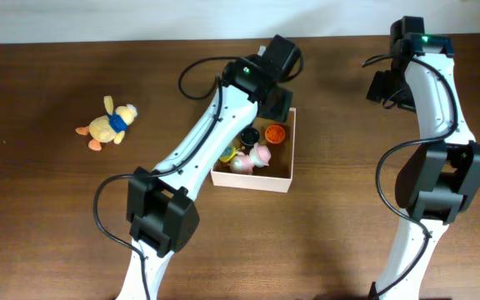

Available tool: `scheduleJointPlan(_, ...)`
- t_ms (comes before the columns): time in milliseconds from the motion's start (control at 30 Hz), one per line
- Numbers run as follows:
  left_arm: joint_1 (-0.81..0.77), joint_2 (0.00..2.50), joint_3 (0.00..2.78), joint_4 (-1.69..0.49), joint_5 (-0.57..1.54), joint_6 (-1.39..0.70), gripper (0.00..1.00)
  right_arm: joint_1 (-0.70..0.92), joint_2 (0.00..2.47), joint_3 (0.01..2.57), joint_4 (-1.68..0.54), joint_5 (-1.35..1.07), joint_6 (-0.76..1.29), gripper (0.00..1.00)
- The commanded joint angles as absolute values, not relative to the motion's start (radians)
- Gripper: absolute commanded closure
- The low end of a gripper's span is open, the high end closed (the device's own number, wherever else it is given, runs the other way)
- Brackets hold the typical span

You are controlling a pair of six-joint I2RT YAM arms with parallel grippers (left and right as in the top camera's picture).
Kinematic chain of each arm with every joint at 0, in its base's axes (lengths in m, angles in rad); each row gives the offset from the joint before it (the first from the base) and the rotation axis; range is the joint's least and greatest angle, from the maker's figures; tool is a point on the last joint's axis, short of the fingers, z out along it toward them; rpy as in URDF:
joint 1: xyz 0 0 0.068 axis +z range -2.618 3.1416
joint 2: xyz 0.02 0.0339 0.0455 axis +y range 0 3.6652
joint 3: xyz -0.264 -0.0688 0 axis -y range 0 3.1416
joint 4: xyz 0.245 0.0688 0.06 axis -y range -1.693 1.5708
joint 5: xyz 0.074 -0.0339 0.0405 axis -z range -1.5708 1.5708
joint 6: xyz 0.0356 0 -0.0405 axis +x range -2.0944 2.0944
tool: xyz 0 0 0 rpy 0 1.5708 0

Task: Pack container
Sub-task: 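Lower the rattle drum into the box and open the left gripper, then move the left gripper to the yellow plush duck and grasp it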

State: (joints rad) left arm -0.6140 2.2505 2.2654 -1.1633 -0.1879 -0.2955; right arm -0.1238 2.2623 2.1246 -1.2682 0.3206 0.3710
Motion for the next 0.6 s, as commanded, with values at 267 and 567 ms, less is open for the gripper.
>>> scheduleJointPlan(267,-0.358,2.261,2.299,-1.257,-0.259,-0.257,0.01,-0.126,2.264,2.125,-1.267,0.322,0.387,0.01)
scheduleJointPlan(567,-0.097,2.299,2.289,-1.345,-0.259,-0.208,0.01,-0.126,2.264,2.125,-1.267,0.322,0.387,0.01)
